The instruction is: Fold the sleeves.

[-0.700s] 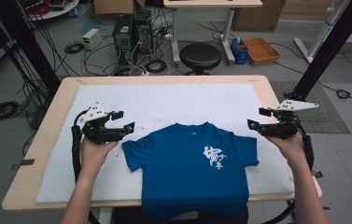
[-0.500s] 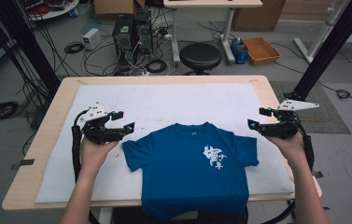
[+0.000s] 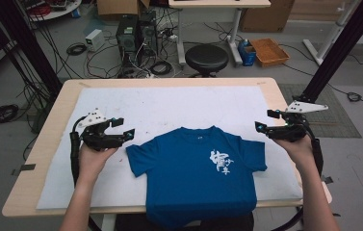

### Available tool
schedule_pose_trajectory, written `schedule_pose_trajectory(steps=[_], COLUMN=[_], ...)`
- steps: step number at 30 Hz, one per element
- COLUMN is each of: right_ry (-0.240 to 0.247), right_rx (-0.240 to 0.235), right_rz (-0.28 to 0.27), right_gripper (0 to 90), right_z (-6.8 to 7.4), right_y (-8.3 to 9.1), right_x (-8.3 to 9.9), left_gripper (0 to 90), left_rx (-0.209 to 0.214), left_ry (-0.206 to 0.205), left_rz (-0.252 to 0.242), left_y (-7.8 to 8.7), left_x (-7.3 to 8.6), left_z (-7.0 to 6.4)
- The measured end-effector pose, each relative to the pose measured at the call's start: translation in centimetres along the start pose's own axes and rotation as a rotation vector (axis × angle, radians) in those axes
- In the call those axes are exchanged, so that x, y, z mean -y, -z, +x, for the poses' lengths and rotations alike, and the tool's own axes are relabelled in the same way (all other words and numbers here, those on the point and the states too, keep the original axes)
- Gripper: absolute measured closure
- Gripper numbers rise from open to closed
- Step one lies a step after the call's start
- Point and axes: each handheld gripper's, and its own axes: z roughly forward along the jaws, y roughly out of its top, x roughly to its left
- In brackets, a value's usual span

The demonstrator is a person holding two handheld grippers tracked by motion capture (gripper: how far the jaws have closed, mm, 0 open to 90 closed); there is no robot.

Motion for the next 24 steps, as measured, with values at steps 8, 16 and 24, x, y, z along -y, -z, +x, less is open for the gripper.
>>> schedule_pose_trajectory(steps=[8,16,24], right_ry=[0.006,-0.001,0.005], right_rx=[0.002,0.008,0.01], right_rz=[0.006,0.004,0.009], right_gripper=[22.9,22.9,23.0], right_z=[0.1,-0.1,0.0], right_y=[-0.2,0.0,-0.1], right_x=[0.0,0.0,0.0], left_gripper=[33.6,44.7,55.2], left_rx=[0.04,0.06,0.027], left_ry=[0.0,-0.009,0.081], left_rz=[0.023,0.068,0.199], left_y=[0.0,-0.1,-1.3], left_x=[1.1,2.7,4.7], left_z=[0.6,0.9,1.9])
